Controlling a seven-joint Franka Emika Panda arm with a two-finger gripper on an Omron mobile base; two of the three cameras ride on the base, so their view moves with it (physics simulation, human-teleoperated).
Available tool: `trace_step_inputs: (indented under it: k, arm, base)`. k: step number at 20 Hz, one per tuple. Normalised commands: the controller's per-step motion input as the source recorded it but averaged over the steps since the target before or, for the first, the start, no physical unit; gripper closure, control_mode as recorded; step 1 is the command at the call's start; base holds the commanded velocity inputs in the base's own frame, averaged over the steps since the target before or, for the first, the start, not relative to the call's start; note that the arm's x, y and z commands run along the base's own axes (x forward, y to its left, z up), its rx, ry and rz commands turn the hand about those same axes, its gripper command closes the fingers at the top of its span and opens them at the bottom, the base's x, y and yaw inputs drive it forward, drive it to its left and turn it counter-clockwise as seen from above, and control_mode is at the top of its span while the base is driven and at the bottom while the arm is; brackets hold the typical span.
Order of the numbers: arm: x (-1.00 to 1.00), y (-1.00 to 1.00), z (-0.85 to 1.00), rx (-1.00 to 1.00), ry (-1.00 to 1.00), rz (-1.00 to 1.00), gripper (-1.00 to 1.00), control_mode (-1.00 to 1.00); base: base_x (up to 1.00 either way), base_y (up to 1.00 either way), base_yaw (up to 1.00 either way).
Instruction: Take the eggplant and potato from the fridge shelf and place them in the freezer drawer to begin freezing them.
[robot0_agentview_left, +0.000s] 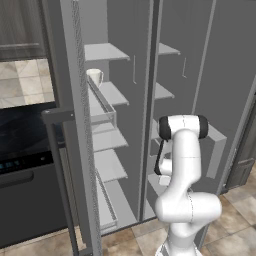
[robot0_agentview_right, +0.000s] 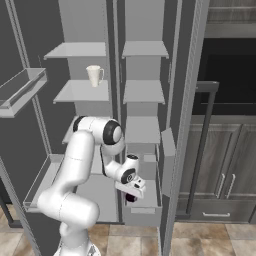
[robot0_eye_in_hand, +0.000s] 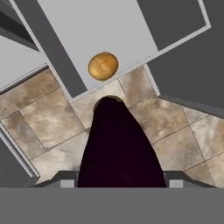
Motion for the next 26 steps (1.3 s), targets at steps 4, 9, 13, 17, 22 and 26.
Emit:
trace_step_inputs:
  k: [4, 9, 13, 17, 22, 26]
  arm:
    - [0.05, 0.0, -0.34, 0.0, -0.02, 0.01, 1.0, -1.0]
    - [0.18, -0.03, -0.06, 0.0, -0.06, 0.01, 1.0, -1.0]
    - [0.31, -0.08, -0.14, 0.0, -0.06, 0.02, 1.0, -1.0]
    - [0.29, -0.05, -0.35, 0.0, -0.04, 0.02, 1.0, -1.0]
    - [0.24, -0.04, -0.47, 0.0, -0.04, 0.02, 1.0, -1.0]
    - [0.24, -0.02, -0.44, 0.0, -0.05, 0.03, 1.0, -1.0]
  base:
    - [0.0, 0.0, 0.0]
    - [0.0, 0.0, 0.0]
    - [0.0, 0.0, 0.0]
    - [0.0, 0.0, 0.0]
    - [0.0, 0.0, 0.0]
    - [0.0, 0.0, 0.0]
